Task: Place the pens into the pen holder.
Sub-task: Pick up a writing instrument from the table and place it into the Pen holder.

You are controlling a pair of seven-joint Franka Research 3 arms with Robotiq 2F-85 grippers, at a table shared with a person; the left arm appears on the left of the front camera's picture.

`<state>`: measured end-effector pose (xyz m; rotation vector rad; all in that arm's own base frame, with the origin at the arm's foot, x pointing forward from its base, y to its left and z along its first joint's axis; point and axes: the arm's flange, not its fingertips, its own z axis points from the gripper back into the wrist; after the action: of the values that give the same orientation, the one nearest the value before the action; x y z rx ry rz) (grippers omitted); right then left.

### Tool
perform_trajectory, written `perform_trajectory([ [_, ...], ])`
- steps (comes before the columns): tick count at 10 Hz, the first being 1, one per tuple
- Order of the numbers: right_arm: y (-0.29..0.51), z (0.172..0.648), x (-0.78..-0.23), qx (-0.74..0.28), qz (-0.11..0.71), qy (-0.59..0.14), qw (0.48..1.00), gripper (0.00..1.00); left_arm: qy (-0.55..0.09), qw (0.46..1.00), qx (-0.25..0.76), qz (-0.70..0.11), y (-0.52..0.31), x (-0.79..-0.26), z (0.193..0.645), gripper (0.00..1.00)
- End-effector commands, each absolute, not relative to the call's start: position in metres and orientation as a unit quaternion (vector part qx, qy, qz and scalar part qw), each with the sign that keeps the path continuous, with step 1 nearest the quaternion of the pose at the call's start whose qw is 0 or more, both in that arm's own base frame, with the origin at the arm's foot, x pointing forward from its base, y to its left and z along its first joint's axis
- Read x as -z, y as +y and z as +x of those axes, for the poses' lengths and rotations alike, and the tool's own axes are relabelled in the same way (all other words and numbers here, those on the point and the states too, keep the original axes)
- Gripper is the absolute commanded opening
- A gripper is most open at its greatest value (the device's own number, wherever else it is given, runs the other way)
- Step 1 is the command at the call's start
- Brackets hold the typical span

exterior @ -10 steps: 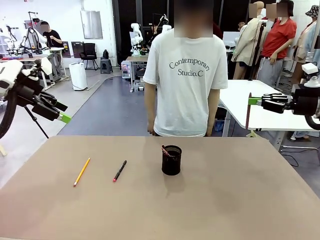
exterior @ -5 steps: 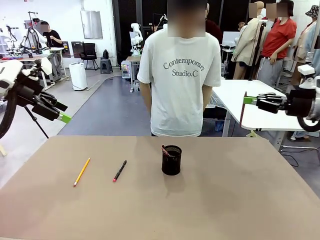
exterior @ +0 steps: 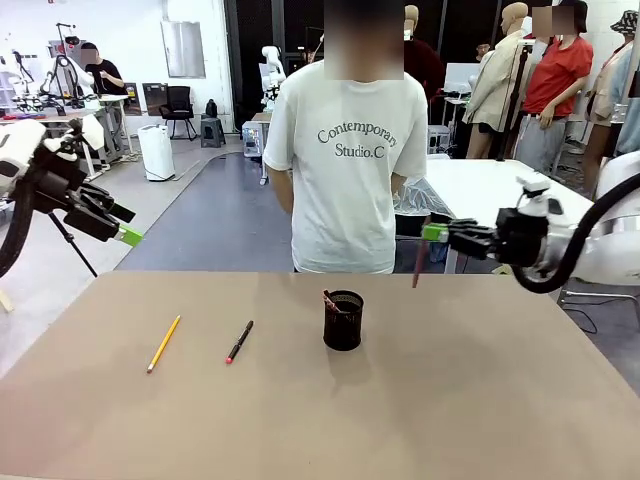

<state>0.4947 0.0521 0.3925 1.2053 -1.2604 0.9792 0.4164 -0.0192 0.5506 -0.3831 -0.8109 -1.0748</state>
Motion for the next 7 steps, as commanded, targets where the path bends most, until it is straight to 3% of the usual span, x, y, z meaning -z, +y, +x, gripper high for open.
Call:
perform_trajectory([
  [1, 0.075, 0.513, -0.379, -0.431, 0.509, -0.520, 0.534, 0.00, -0.375, 0.763, 0.495, -0.179, -0.019, -0.551, 0.416, 1.00],
  [7, 0.127, 0.525, -0.349, -0.436, 0.538, -0.508, 0.512, 0.00, -0.375, 0.763, 0.495, -0.179, -0.019, -0.551, 0.416, 1.00],
])
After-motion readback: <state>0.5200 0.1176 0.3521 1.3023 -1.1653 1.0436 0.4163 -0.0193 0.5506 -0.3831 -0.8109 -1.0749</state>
